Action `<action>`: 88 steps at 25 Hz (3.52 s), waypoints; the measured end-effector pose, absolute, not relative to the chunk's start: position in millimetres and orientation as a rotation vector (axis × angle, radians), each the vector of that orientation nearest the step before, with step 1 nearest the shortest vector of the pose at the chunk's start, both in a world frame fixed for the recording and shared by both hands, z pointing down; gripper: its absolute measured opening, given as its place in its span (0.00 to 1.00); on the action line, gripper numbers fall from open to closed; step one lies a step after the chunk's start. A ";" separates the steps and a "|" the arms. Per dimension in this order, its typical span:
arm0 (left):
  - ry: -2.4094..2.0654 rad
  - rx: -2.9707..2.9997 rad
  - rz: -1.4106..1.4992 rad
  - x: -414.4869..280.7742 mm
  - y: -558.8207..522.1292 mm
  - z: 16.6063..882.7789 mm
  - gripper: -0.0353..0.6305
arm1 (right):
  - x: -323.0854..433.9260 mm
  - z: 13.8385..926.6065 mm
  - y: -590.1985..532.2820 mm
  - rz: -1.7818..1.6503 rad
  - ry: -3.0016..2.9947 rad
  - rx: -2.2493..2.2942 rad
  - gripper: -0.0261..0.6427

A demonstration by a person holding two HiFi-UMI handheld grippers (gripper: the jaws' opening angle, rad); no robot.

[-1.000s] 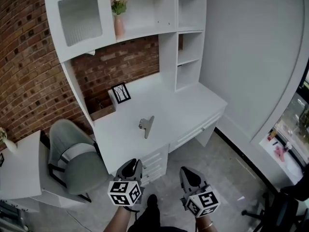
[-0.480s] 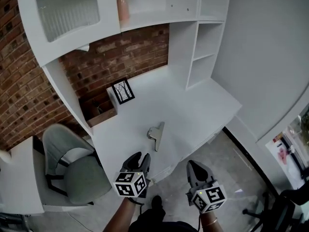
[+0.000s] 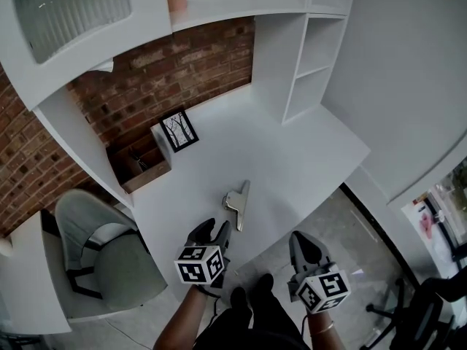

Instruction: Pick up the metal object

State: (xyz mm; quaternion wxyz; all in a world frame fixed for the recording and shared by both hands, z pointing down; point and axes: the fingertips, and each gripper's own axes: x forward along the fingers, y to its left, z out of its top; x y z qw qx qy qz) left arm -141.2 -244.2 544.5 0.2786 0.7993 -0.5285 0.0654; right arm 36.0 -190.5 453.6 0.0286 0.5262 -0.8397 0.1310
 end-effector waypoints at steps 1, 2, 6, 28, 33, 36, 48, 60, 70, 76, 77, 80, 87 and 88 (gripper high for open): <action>-1.412 2.136 0.182 -140.2 -248.9 548.7 0.29 | 36.4 455.1 -195.7 0.409 -2.590 1.625 0.05; -1.404 2.128 0.187 -139.1 -253.6 552.6 0.29 | 36.1 456.5 -200.7 0.416 -2.590 1.625 0.05; -1.387 2.094 0.200 -137.8 -272.8 564.4 0.30 | 29.9 460.3 -219.8 0.442 -2.600 1.610 0.05; -1.321 1.921 0.336 -111.1 -345.7 613.3 0.24 | 38.1 481.6 -299.3 0.530 -2.630 1.491 0.05; -1.296 1.909 0.283 -105.1 -346.2 607.7 0.16 | 41.9 484.4 -301.9 0.550 -2.633 1.477 0.05; -1.277 1.922 0.257 -98.8 -345.7 601.9 0.11 | 42.2 483.7 -302.7 0.549 -2.641 1.472 0.05; -1.352 2.067 0.272 -91.1 -349.1 557.1 0.07 | 48.0 469.4 -294.5 0.525 -2.685 1.493 0.05; -1.503 2.331 0.272 -89.4 -324.9 459.7 0.07 | 45.7 445.9 -284.2 0.431 -2.706 1.507 0.05; -1.558 2.405 0.234 -102.4 -287.2 419.2 0.07 | 45.2 424.9 -274.3 0.370 -2.728 1.553 0.05; -1.593 2.429 0.211 -112.7 -268.6 406.9 0.07 | 37.6 416.8 -260.3 0.328 -2.745 1.544 0.05; -1.599 2.435 0.210 -113.9 -265.4 405.0 0.07 | 36.3 415.7 -257.9 0.325 -2.747 1.543 0.05; -1.611 2.457 0.215 -115.8 -254.7 401.1 0.07 | 34.2 413.2 -250.4 0.308 -2.737 1.559 0.05; -1.618 2.486 0.200 -117.6 -239.1 393.8 0.07 | 29.8 405.8 -240.0 0.240 -2.722 1.578 0.05; -1.621 2.489 0.196 -118.4 -237.8 392.7 0.07 | 29.5 405.2 -239.1 0.235 -2.719 1.583 0.05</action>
